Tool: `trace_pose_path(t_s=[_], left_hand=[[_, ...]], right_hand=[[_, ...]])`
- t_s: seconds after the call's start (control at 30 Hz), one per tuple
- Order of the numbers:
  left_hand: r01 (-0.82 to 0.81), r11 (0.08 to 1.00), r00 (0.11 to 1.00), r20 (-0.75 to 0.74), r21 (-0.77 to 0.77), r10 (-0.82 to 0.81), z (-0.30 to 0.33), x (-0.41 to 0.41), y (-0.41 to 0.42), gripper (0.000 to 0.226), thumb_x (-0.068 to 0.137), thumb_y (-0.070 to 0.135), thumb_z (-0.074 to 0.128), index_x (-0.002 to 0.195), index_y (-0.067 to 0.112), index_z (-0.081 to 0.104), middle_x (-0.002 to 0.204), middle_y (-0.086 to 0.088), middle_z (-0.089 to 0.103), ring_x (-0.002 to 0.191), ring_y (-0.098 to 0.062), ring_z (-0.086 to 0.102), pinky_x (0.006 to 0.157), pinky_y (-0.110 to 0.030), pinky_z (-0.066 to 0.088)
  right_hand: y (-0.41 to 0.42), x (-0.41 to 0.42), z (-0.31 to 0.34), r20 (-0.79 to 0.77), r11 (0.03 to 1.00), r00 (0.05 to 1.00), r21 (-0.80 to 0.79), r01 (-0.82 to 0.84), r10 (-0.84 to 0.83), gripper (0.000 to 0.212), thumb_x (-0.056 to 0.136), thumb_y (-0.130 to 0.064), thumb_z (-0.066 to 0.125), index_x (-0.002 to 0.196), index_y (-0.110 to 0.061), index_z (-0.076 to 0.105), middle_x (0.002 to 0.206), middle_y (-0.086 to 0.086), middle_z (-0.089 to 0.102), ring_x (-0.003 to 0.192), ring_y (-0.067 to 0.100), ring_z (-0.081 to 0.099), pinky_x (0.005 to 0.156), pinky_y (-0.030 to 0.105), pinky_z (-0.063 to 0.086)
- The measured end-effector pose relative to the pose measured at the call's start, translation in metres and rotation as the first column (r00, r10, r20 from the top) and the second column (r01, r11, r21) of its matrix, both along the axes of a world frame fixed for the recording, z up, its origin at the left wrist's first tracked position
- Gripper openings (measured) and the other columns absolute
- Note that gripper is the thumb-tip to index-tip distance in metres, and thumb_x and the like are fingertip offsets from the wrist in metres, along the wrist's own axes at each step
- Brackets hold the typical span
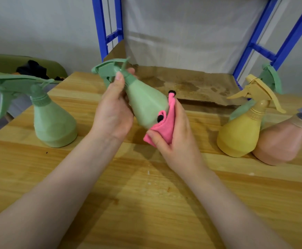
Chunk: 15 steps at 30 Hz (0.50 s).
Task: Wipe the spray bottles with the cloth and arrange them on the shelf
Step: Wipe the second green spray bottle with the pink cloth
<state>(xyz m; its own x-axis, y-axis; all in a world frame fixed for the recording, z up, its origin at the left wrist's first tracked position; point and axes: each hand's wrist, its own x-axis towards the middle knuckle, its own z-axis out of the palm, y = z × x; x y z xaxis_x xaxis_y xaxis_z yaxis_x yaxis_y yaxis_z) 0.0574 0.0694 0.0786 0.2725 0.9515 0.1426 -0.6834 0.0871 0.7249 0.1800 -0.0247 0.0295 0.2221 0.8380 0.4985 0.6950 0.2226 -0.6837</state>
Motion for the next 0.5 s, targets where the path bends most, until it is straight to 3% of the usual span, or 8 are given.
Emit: trace_pose_path(t_s=[0.07,0.17,0.3,0.5], left_hand=[[0.006,0.999,0.999,0.036,-0.043,-0.005,0.003,-0.006,0.005,0.032,0.102,0.035,0.047,0.11,0.012,0.068,0.1,-0.003,0.065,0.097,-0.015,0.063,0.097,-0.038,0.053],[0.025,1.0,1.0,0.008,-0.006,-0.025,0.006,-0.007,0.002,0.033,0.102,0.037,0.045,0.111,0.013,0.067,0.101,-0.003,0.063,0.099,-0.015,0.06,0.101,-0.039,0.051],[0.045,0.998,0.999,-0.031,0.031,-0.044,0.007,-0.001,-0.008,0.03,0.103,0.034,0.044,0.112,0.013,0.063,0.103,0.001,0.065,0.098,-0.011,0.061,0.099,-0.036,0.051],[0.035,0.985,0.999,-0.045,0.171,-0.028,0.008,0.006,-0.021,0.024,0.096,0.022,0.051,0.116,0.011,0.057,0.107,0.005,0.07,0.101,-0.006,0.064,0.093,-0.028,0.052]], right_hand=[[-0.001,-0.002,0.001,-0.046,0.999,0.999,-0.033,-0.028,0.027,0.095,0.087,-0.043,0.069,0.158,-0.028,0.007,0.155,-0.009,0.031,0.138,0.003,0.038,0.112,0.031,0.04],[0.0,-0.002,0.0,-0.089,0.999,0.995,-0.005,-0.05,0.049,0.097,0.084,-0.057,0.064,0.157,-0.028,0.008,0.156,-0.006,0.03,0.133,0.014,0.05,0.107,0.039,0.047],[-0.004,0.002,0.002,0.091,0.997,0.994,0.04,0.061,-0.064,0.099,0.083,-0.059,0.06,0.156,-0.01,0.014,0.159,0.005,0.027,0.146,0.015,0.029,0.117,0.038,0.034],[-0.003,0.002,0.002,0.219,0.99,0.966,0.032,0.134,-0.138,0.101,0.083,-0.063,0.054,0.155,-0.005,0.012,0.16,0.012,0.026,0.148,0.02,0.025,0.12,0.031,0.024]])
